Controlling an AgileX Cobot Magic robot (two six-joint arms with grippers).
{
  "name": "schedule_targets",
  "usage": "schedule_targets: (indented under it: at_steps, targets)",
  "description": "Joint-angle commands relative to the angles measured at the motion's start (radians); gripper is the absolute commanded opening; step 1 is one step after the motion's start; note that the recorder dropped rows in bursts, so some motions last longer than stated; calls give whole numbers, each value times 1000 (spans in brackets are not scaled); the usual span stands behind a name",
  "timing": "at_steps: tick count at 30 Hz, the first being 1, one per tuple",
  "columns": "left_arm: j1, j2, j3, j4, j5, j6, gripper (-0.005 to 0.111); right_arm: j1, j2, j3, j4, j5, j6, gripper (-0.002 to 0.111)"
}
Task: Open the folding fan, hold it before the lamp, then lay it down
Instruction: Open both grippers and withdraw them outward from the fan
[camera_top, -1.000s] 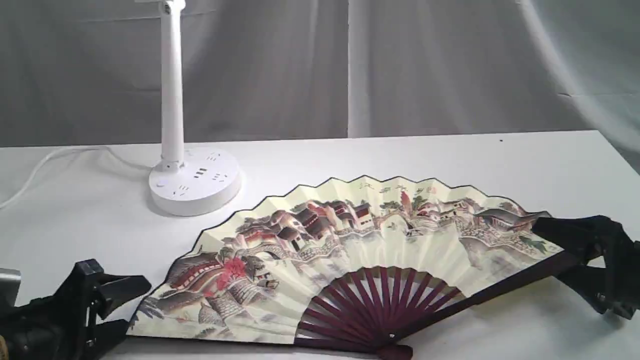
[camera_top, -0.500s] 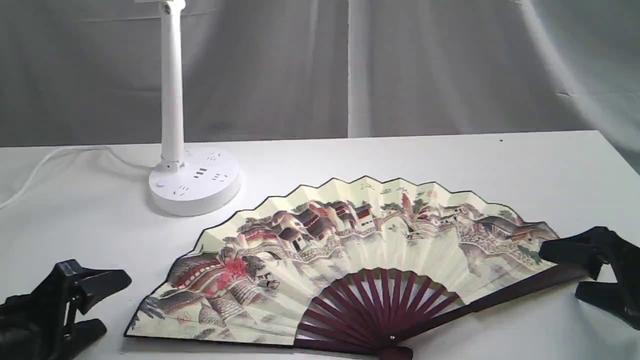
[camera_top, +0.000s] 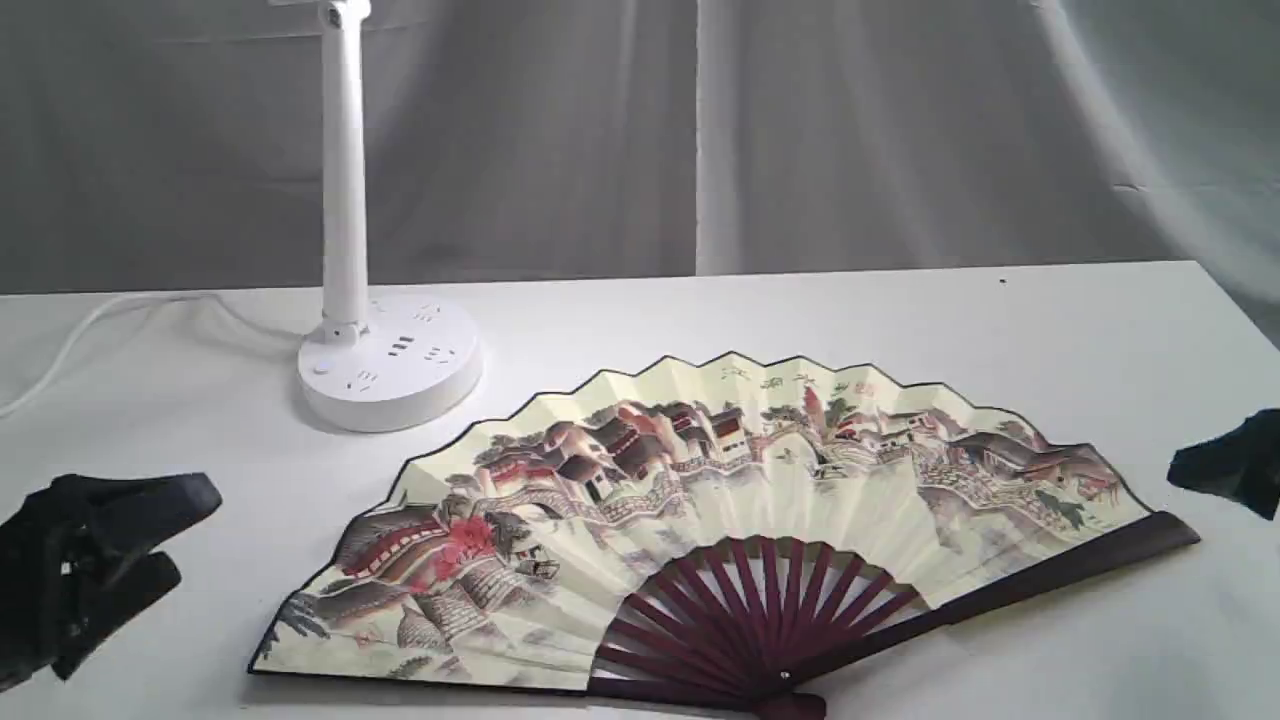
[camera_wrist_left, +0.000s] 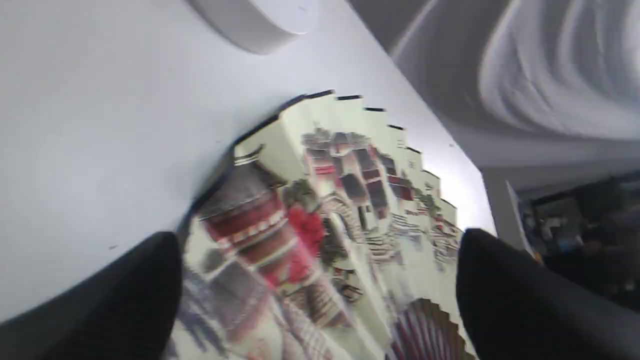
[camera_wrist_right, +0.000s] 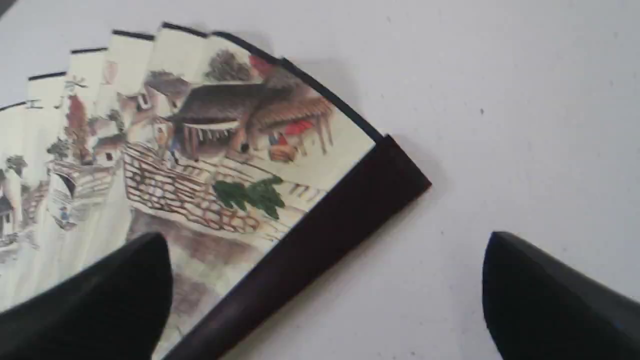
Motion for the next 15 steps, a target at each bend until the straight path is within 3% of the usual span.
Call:
schedule_targets:
  at_steps: [1, 8, 12, 15]
  targets:
    - [2, -45, 2, 41, -76, 45, 75, -5, -73, 2, 3, -31, -16, 76]
    - [2, -97, 2, 120, -96, 67, 72, -5, -137, 2, 101, -235, -225, 45]
    - [2, -142, 2, 164, -96, 67, 56, -4, -139, 2, 127, -480, -425, 19]
    - [2, -183, 2, 182, -96, 69, 41, -4, -139, 2, 142, -568, -534, 1]
